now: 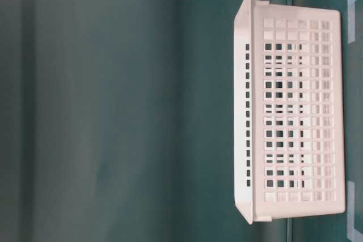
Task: Put the tape in the middle into the white basket.
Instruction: 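Move the open right gripper left toward the light-blue tape roll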
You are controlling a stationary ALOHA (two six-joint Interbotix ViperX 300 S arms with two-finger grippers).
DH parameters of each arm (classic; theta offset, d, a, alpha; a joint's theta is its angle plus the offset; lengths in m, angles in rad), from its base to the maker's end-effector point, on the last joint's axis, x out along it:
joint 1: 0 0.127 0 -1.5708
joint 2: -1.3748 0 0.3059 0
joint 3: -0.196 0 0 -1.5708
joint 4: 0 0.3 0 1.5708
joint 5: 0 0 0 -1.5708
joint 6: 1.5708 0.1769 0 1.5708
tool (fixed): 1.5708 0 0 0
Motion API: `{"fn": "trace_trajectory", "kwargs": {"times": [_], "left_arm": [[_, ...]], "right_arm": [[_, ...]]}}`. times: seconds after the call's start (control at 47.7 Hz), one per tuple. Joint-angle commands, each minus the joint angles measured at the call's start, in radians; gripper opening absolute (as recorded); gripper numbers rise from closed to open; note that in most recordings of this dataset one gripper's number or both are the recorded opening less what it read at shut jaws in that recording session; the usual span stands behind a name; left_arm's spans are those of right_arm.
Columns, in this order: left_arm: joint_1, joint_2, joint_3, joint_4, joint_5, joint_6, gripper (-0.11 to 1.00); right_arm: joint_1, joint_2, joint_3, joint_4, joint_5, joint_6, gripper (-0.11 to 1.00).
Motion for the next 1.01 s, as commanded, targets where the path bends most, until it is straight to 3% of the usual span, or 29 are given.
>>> {"fn": "trace_trajectory", "kwargs": {"times": [0.0, 0.984], "left_arm": [[-0.003, 0.005, -0.011, -0.002, -0.003, 0.002, -0.11], [0.011, 0.005, 0.011, -0.002, -0.031, -0.002, -0.11]], "right_arm": [[0.002, 0.028, -0.028, 0.000, -0.023, 0.002, 0.97], [0.061, 0.339, -0.140, -0.002, -0.095, 0.037, 0.97]]}}
